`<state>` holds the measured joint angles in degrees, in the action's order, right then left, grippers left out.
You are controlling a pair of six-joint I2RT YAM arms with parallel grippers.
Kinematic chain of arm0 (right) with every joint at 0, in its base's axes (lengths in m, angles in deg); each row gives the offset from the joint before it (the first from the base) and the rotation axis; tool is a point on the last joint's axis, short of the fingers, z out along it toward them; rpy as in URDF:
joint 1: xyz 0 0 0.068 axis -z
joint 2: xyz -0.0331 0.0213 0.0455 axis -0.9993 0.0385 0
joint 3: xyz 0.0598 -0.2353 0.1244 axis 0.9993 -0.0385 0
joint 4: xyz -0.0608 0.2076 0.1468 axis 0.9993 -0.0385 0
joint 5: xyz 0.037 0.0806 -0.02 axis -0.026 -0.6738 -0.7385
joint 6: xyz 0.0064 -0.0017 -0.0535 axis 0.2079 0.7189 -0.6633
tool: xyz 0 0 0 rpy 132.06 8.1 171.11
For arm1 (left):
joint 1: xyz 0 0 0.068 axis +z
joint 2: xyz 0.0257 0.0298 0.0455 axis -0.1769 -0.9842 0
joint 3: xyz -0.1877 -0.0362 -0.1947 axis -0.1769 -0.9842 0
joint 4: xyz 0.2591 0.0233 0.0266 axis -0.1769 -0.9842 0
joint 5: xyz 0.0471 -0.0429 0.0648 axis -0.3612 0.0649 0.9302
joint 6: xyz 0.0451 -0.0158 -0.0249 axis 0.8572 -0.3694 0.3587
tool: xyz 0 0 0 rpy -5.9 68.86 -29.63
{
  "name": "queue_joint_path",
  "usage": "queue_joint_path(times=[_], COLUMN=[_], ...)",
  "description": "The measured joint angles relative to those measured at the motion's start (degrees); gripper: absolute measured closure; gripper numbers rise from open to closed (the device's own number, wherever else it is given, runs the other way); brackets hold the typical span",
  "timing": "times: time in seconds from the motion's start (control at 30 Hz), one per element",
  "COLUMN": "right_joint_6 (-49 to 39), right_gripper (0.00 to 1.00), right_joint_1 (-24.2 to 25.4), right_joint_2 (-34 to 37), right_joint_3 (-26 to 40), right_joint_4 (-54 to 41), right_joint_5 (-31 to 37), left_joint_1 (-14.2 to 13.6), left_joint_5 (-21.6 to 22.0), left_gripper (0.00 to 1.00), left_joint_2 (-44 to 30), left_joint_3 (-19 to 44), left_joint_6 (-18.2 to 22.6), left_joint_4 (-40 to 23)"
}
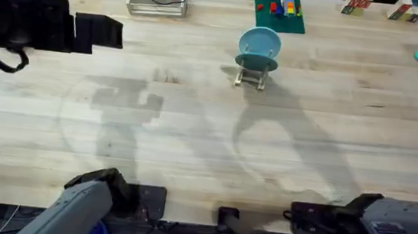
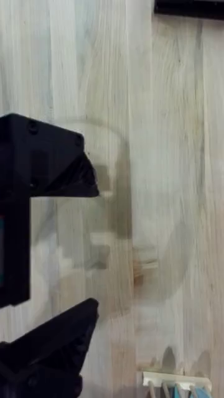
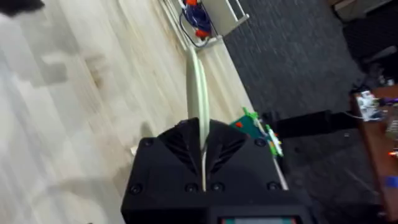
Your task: Pick up the plates from the table one by one and place each into a slot on the dish rack.
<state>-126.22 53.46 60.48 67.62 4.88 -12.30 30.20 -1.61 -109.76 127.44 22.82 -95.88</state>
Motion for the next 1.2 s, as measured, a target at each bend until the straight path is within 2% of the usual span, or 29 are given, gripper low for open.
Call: queue_joint_path(times=[0.37, 0.7, 0.9, 1.2], right_joint_6=[-5.4, -9.4, -12.1, -13.6], right_gripper=[0.970, 0.970, 0.970, 0.970], right_joint_1=[0.5, 7.5, 9.4, 9.5], right_joint_2=[-1.9, -2.6, -3.2, -4.1], right_joint_3=[0.0, 0.0, 0.0, 0.0], right_joint_4=[-4.4, -15.9, -18.5, -18.9], right_joint_5=[1.8, 2.4, 2.7, 3.7], left_joint_1=[0.0, 0.0, 0.0, 0.0], left_joint_5=[0.0, 0.0, 0.0, 0.0], left_gripper=[0.008, 0.008, 0.008, 0.008], left_joint_2=[0.0, 0.0, 0.0, 0.0], left_joint_3=[0.0, 0.0, 0.0, 0.0], left_joint_6=[-0.2, -0.2, -0.2, -0.2], left_joint_4=[-0.2, -0.3, -0.3, -0.3])
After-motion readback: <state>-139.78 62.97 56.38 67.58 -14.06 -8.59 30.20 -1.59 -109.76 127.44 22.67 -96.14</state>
